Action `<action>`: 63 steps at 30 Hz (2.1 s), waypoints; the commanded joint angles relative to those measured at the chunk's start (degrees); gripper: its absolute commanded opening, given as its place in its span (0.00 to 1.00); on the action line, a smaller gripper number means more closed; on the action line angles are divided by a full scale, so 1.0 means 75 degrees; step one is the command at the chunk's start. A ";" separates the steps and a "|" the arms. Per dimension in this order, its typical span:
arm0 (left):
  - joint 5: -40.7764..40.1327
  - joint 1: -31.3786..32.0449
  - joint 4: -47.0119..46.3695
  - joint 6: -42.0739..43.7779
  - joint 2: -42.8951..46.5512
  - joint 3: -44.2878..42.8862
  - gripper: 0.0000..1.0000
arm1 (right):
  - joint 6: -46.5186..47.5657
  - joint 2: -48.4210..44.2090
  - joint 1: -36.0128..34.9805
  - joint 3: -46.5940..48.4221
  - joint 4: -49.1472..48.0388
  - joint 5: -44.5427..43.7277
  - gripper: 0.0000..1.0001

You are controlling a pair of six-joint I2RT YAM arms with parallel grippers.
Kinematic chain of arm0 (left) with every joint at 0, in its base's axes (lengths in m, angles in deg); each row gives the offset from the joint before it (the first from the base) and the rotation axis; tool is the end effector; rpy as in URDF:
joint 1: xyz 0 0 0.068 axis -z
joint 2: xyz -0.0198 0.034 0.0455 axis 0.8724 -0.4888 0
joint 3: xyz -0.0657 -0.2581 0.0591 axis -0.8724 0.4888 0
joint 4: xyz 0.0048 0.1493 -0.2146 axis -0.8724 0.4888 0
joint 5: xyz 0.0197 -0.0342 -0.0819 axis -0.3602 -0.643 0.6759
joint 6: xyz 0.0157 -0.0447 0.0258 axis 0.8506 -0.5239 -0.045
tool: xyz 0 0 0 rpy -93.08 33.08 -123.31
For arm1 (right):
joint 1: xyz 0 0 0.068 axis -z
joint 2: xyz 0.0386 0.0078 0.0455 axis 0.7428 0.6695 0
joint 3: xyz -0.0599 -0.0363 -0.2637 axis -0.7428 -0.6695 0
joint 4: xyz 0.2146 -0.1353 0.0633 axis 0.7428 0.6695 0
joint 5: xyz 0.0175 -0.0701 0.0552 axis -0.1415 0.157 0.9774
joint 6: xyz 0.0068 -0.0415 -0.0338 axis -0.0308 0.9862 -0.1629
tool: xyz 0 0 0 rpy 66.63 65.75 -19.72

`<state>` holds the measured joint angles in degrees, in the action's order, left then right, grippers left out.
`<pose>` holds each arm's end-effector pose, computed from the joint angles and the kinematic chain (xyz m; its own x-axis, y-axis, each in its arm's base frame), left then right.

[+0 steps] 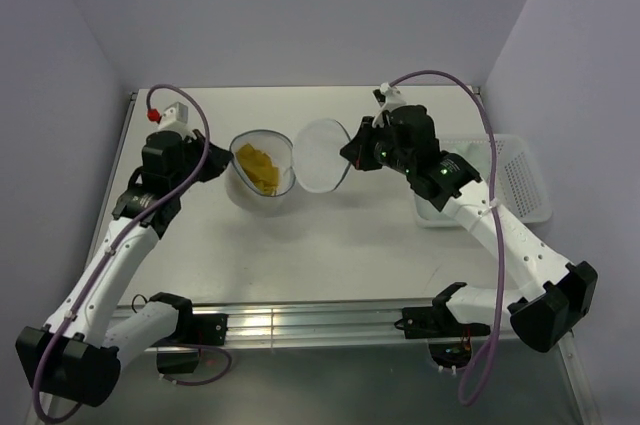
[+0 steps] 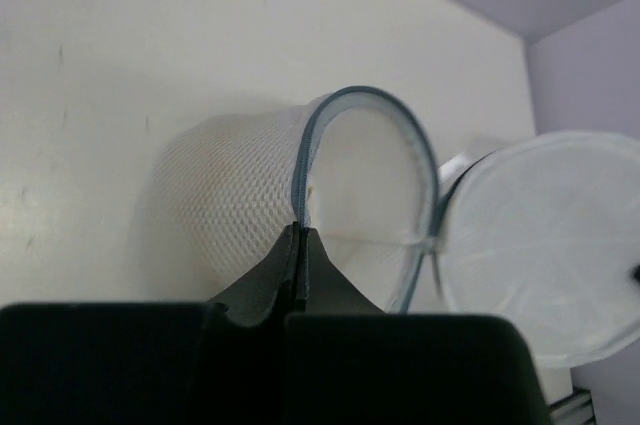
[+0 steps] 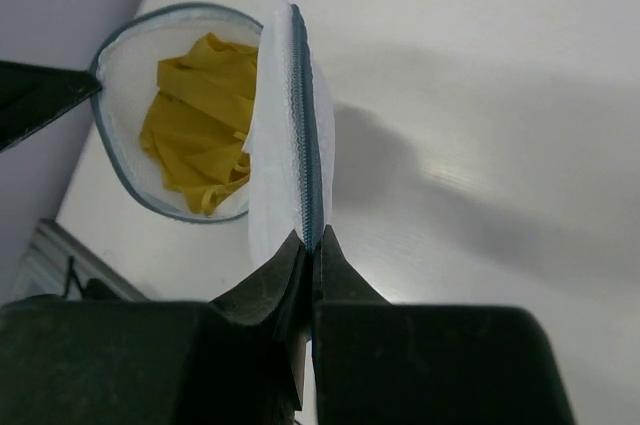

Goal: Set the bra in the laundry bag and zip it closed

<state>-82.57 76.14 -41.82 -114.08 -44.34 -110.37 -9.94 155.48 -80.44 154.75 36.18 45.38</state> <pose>0.2179 -0.0627 0.3238 -0.5173 -0.5001 -0.6945 0.0047 0.8098 -0.5867 0.2233 0.1463 0.3733 -0.5748 0.1244 -0.8088 -0.4094 0.8120 0.4158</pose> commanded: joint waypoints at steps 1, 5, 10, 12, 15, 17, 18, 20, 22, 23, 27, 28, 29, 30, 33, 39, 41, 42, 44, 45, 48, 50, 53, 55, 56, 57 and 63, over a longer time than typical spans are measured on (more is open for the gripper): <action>-0.0475 -0.0061 -0.0307 0.0197 0.0324 -0.0280 0.00 | -0.0334 0.0203 0.0028 -0.0069 -0.1178 0.0892 0.00; -0.0126 -0.0727 -0.0506 0.0010 0.0277 0.0074 0.00 | -0.0452 0.0931 -0.0007 0.0338 -0.1390 0.1408 0.00; -0.0748 -0.0962 -0.0390 0.0139 0.0150 0.0401 0.00 | -0.0523 0.1422 -0.0066 0.0972 -0.1907 0.1279 0.00; -0.0640 -0.1197 -0.0413 0.0138 0.0125 0.0402 0.00 | -0.0581 0.2018 -0.0065 0.1357 -0.1824 0.1734 0.00; -0.1119 -0.1244 -0.0320 0.0208 0.0476 -0.0077 0.00 | -0.0955 0.2220 -0.0089 0.1103 -0.2864 0.2053 0.00; -0.1495 -0.1291 -0.0296 0.0220 0.0629 -0.0219 0.01 | -0.1073 0.2756 -0.0089 0.1264 -0.2950 0.1785 0.00; -0.1519 -0.1326 -0.0273 0.0197 0.0606 -0.0219 0.03 | -0.1085 0.2980 -0.0066 0.1347 -0.2844 0.1726 0.00; -0.1345 -0.1385 -0.0284 0.0127 0.0454 0.0025 0.11 | -0.1202 0.3413 -0.0042 0.1348 -0.2808 0.1655 0.00; -0.1145 -0.1432 -0.0424 -0.0048 0.0383 0.0562 0.24 | -0.1307 0.3614 -0.0042 0.1301 -0.2960 0.1597 0.00; -0.0993 -0.1444 -0.0541 -0.0188 0.0371 0.0717 0.30 | -0.1354 0.3836 -0.0030 0.1359 -0.2949 0.1631 0.06; -0.0980 -0.1455 -0.0718 -0.0424 0.0605 0.1327 0.66 | -0.1156 0.4201 0.0028 0.1710 -0.2446 0.1608 0.65; -0.0957 -0.1455 -0.0729 -0.0436 0.0791 0.1351 0.71 | -0.1086 0.4166 0.0063 0.1746 -0.2259 0.1538 0.76; -0.0945 -0.1455 -0.0718 -0.0447 0.0886 0.1316 0.75 | -0.0981 0.3969 0.0110 0.1711 -0.2234 0.1433 0.87; -0.0875 -0.1455 -0.0648 -0.0448 0.0980 0.1269 0.76 | -0.0933 0.3804 0.0250 0.1641 -0.2234 0.1409 0.89; -0.0559 -0.1444 -0.0671 -0.0389 0.1425 0.1117 0.77 | -0.0711 0.2868 0.0519 0.1138 -0.2246 0.1129 0.89; 0.1092 -0.1268 -0.0812 0.0008 0.2339 0.1222 0.79 | -0.0792 0.0665 0.2275 -0.1075 -0.2503 0.0461 0.79; 0.1816 -0.1175 -0.0753 0.0452 0.2632 0.1234 0.87 | -0.0897 0.0080 0.3233 -0.1893 -0.2574 -0.0323 0.75; 0.2087 -0.1151 -0.0707 0.0606 0.2703 0.1245 0.91 | -0.0898 -0.0075 0.3552 -0.2142 -0.2574 -0.0592 0.74; 0.2847 -0.1081 -0.0601 0.1038 0.2902 0.1351 0.99 | -0.0874 -0.0368 0.4266 -0.2762 -0.2702 -0.1401 0.72; 0.3072 -0.1069 -0.0566 0.1180 0.2949 0.1397 0.99 | -0.0863 -0.0416 0.4537 -0.2916 -0.2738 -0.1775 0.71; 0.3589 -0.1057 -0.0368 0.1567 0.3020 0.1597 0.99 | -0.0793 -0.0183 0.5101 -0.3269 -0.2878 -0.3112 0.73; 0.3648 -0.1045 -0.0168 0.1859 0.3066 0.1492 0.99 | -0.0780 0.0365 0.5417 -0.3130 -0.2832 -0.3000 0.76; 0.3053 -0.0637 0.0148 0.1966 0.3184 0.1410 0.99 | -0.0839 0.1185 0.5863 -0.2838 -0.2785 -0.2682 0.77; 0.2829 -0.0309 0.0220 0.1955 0.3347 0.1398 0.99 | -0.0828 0.1586 0.6016 -0.2649 -0.2796 -0.2564 0.78; 0.2747 -0.0179 0.0231 0.1966 0.3417 0.1386 0.99 | -0.0793 0.2075 0.6063 -0.2405 -0.2796 -0.2053 0.79; 0.2630 -0.0074 0.0266 0.1967 0.3522 0.1386 0.99 | -0.0804 0.2347 0.6156 -0.2228 -0.2715 -0.1816 0.79; 0.2044 0.0559 0.0360 0.1967 0.3886 0.1398 0.99 | -0.0921 0.3895 0.6181 -0.1219 -0.2480 -0.1216 0.62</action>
<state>-64.32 78.85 -38.96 -100.69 -16.29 -99.29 -16.21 182.95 -34.30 141.81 17.32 33.53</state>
